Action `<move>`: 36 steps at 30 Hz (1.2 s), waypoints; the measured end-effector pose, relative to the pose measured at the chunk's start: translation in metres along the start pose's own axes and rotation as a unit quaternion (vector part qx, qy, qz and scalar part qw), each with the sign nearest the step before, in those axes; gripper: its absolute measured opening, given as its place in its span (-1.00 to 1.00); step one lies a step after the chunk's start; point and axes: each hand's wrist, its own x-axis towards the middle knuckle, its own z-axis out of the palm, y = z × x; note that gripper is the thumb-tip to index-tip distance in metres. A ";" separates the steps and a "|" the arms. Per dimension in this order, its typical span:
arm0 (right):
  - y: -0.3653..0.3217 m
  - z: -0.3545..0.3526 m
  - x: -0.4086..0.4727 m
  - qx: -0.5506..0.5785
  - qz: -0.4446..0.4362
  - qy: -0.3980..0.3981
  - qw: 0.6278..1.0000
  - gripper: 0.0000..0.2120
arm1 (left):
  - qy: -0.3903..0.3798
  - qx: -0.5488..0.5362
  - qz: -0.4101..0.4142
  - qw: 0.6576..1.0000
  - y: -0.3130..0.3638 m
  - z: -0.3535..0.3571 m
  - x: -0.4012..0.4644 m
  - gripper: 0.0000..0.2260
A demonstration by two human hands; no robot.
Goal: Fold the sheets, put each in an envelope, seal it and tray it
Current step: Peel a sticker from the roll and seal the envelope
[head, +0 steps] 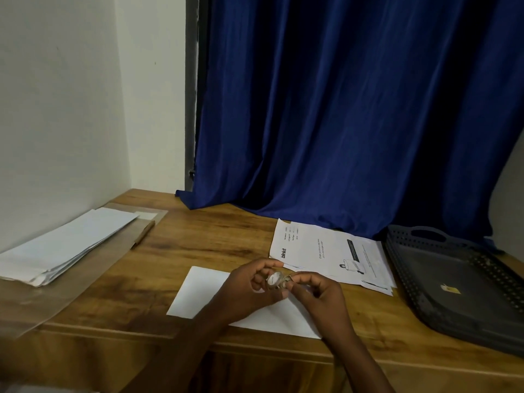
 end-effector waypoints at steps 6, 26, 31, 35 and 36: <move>0.002 -0.001 0.001 0.021 0.019 0.014 1.000 -0.85 | -0.014 0.051 0.013 0.999 -0.005 -0.003 0.001 -0.48; -0.007 -0.011 0.001 0.200 0.112 0.131 0.965 -0.90 | 0.042 -0.003 -0.036 0.998 -0.001 -0.001 0.001 -0.66; -0.009 -0.009 0.003 0.177 0.126 0.134 0.967 -0.86 | 0.062 -0.043 -0.095 0.993 0.014 -0.020 0.013 -0.72; -0.009 -0.007 0.004 0.130 0.121 0.118 0.977 -0.82 | 0.073 0.051 -0.097 0.991 0.009 -0.046 0.025 -0.72; -0.009 -0.007 0.004 0.123 0.121 0.115 0.978 -0.82 | 0.077 0.102 -0.096 0.987 0.007 -0.054 0.027 -0.72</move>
